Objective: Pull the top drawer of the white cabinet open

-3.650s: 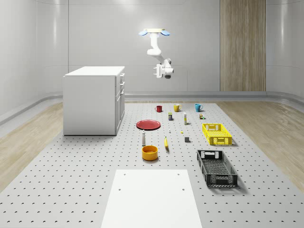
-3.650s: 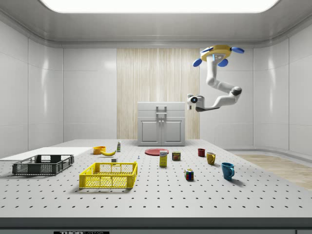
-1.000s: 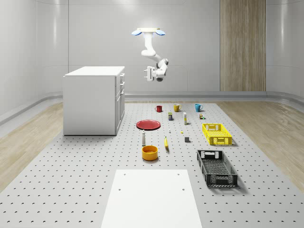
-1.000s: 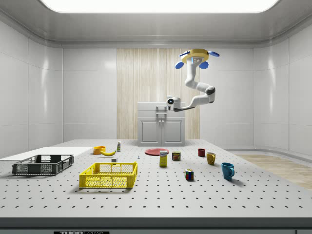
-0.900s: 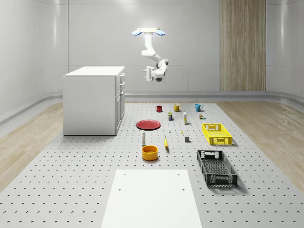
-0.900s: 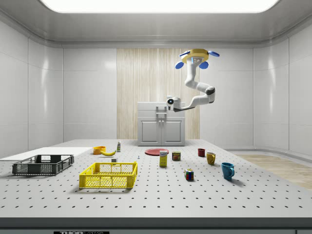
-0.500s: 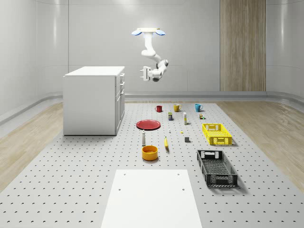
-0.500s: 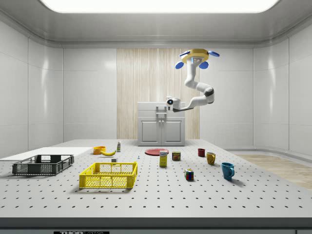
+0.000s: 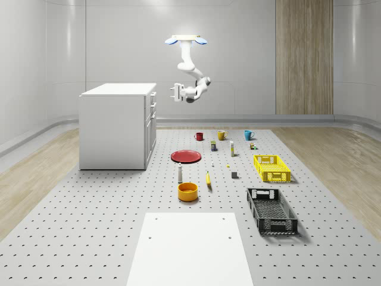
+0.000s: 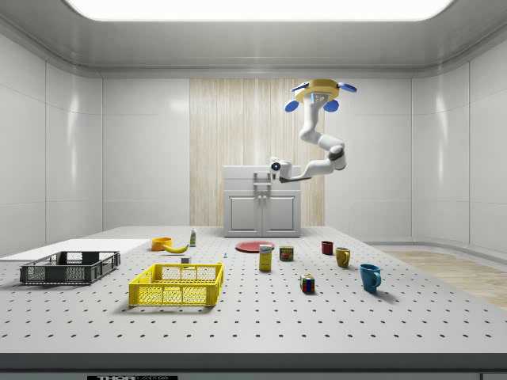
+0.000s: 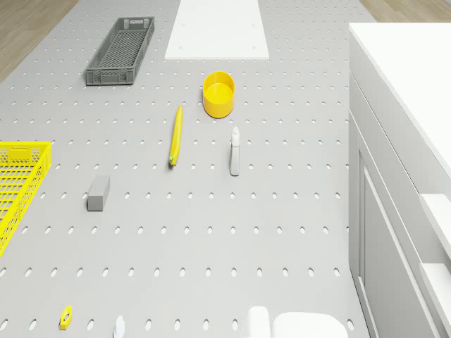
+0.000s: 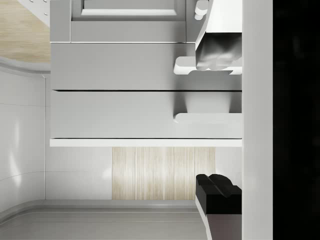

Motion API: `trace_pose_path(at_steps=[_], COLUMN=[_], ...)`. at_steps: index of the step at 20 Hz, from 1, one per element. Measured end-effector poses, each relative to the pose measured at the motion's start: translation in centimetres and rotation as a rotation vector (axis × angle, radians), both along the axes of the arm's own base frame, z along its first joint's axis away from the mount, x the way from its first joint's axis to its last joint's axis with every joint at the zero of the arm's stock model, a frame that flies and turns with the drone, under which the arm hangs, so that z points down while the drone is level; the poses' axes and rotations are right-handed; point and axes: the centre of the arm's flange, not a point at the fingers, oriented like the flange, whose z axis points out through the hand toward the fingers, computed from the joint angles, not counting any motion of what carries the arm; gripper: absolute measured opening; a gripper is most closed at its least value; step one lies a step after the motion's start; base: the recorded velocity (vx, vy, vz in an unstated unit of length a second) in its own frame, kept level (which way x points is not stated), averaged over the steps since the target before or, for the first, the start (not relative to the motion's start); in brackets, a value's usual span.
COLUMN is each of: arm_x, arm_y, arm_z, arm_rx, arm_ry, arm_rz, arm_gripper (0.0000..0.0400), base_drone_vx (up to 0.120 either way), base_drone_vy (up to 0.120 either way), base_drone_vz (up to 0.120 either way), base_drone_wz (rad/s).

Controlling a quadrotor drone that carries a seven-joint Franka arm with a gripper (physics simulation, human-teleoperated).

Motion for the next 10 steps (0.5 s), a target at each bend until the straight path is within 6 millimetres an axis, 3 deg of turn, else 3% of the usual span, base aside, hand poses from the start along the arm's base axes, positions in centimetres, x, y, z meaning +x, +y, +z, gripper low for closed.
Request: trace_pose_path(at_steps=[10], arm_x=[0.0], arm_y=[5.8], arm_z=[0.0], arm_rx=[0.0], arm_ry=[0.0], arm_rz=[0.0], arm_gripper=[0.0305], base_drone_vx=[0.0], base_drone_vy=[0.0], base_drone_vz=[0.0], base_drone_wz=[0.0])
